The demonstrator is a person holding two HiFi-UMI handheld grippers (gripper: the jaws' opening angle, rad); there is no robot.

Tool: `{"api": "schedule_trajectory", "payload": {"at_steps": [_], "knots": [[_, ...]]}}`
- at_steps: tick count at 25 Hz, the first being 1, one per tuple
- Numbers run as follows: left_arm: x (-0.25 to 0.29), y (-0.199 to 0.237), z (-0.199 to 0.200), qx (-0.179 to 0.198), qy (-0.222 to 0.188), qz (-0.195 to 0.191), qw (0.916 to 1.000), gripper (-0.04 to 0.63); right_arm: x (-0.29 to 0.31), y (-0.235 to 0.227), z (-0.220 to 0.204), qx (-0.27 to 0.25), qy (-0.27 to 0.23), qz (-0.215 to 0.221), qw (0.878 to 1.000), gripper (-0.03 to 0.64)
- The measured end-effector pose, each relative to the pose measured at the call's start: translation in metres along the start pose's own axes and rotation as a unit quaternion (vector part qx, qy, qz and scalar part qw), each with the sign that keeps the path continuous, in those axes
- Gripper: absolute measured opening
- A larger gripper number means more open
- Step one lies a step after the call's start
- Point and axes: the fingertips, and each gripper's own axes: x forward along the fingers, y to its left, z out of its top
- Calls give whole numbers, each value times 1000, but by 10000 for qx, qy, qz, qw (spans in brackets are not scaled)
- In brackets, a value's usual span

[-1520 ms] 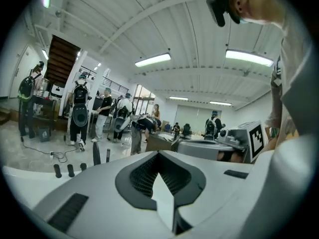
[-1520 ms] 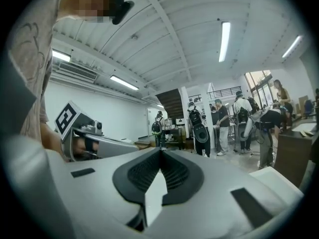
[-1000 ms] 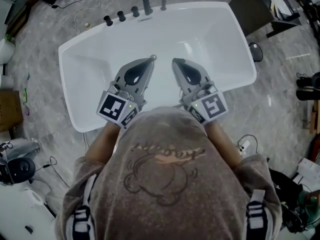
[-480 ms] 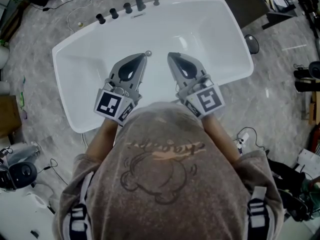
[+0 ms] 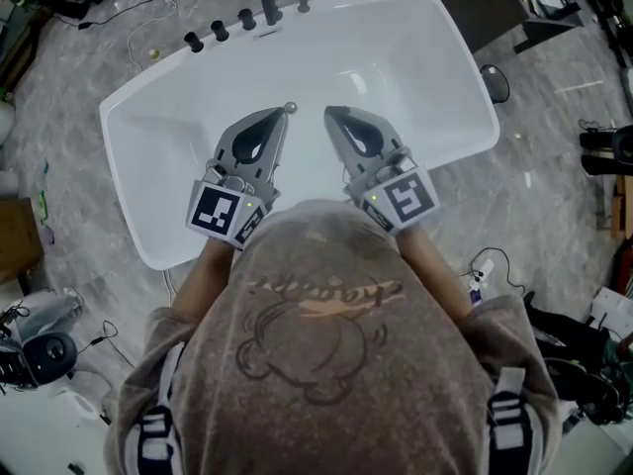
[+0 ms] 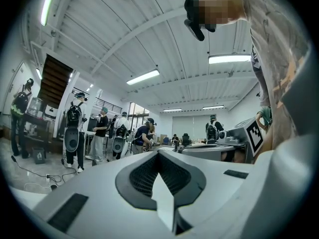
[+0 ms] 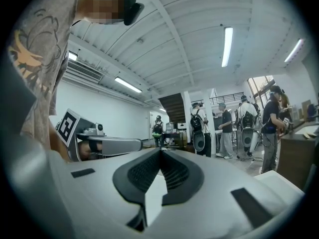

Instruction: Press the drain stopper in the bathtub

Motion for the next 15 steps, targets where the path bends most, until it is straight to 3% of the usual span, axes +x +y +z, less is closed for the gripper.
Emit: {"api": "schedule_trajectory", "payload": {"at_steps": [15], "knots": [[4,-2,-2,-48,-2,110,9999,2,-5,-7,-2,-13,13,-94,10000,2]]}}
